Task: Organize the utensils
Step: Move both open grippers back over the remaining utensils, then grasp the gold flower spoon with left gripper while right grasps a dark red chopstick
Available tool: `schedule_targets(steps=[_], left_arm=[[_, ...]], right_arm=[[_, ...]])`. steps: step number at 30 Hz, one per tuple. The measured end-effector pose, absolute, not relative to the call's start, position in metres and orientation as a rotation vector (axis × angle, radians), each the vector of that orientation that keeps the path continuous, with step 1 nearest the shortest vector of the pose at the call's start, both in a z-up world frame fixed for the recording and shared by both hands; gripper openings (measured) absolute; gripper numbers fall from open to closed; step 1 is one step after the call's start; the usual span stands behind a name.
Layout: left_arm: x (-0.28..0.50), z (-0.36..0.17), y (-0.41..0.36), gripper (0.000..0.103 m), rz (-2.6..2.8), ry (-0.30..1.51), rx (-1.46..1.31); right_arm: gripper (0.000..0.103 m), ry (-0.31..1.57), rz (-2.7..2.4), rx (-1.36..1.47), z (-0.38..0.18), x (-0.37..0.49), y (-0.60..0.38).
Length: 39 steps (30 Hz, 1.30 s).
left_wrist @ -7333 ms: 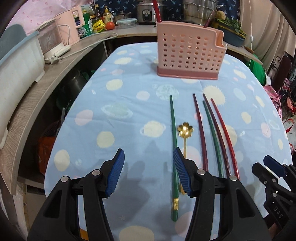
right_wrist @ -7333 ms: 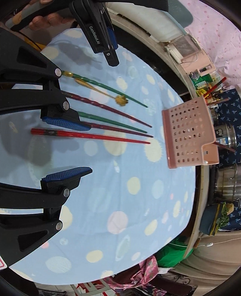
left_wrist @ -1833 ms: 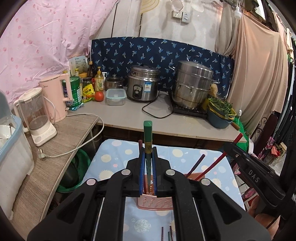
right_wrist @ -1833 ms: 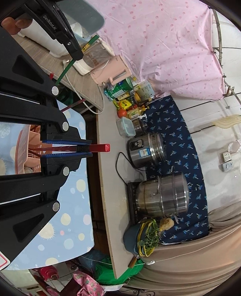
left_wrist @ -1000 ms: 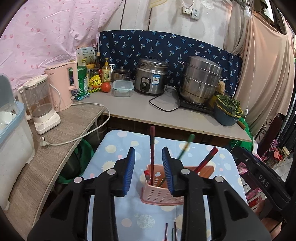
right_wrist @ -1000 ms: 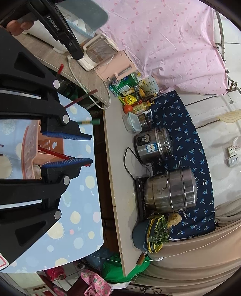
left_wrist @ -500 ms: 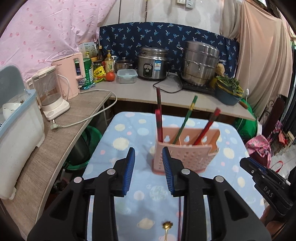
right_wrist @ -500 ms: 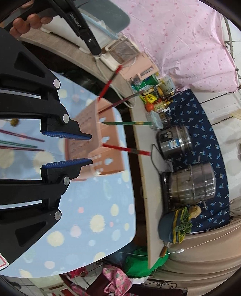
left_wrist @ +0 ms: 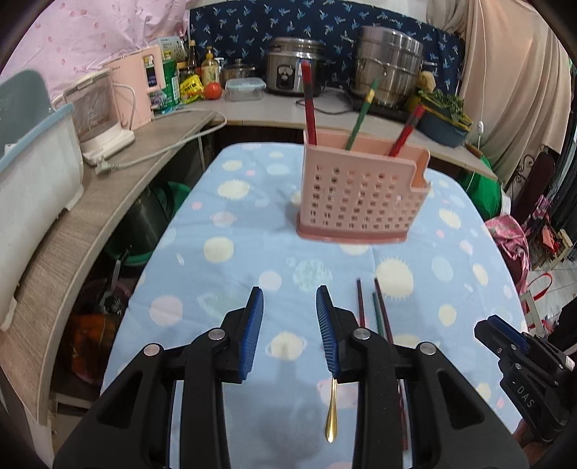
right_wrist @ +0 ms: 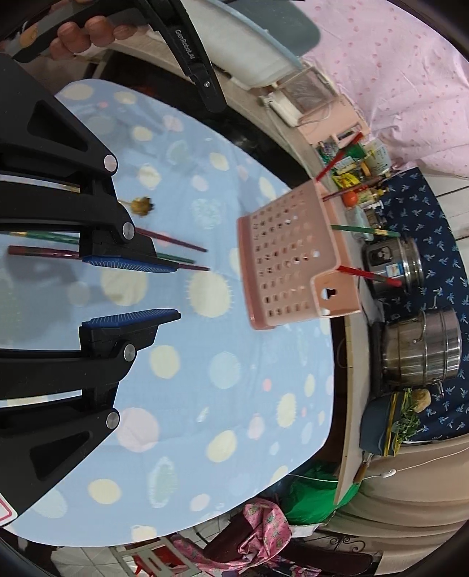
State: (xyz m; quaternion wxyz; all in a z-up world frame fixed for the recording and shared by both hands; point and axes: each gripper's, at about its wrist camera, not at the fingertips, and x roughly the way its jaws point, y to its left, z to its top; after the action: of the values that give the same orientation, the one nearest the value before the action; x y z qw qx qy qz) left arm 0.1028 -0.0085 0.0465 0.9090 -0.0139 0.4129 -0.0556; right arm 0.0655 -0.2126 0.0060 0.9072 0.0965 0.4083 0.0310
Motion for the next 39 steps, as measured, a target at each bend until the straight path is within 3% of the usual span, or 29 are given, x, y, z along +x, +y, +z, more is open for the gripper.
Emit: schedule_targets(steps=[20,39], left_arm=[[0.059,-0.026,-0.019,0.029,-0.14,1.03,0.008],[0.053,-0.046,-0.028,0.029,-0.141,1.08,0.026]], right_arm=[[0.021,0.98,0.136,0.109,-0.055,0.016,-0.171],[0.017,1.026,0.149,0.076,-0.078,0.017,-0.163]])
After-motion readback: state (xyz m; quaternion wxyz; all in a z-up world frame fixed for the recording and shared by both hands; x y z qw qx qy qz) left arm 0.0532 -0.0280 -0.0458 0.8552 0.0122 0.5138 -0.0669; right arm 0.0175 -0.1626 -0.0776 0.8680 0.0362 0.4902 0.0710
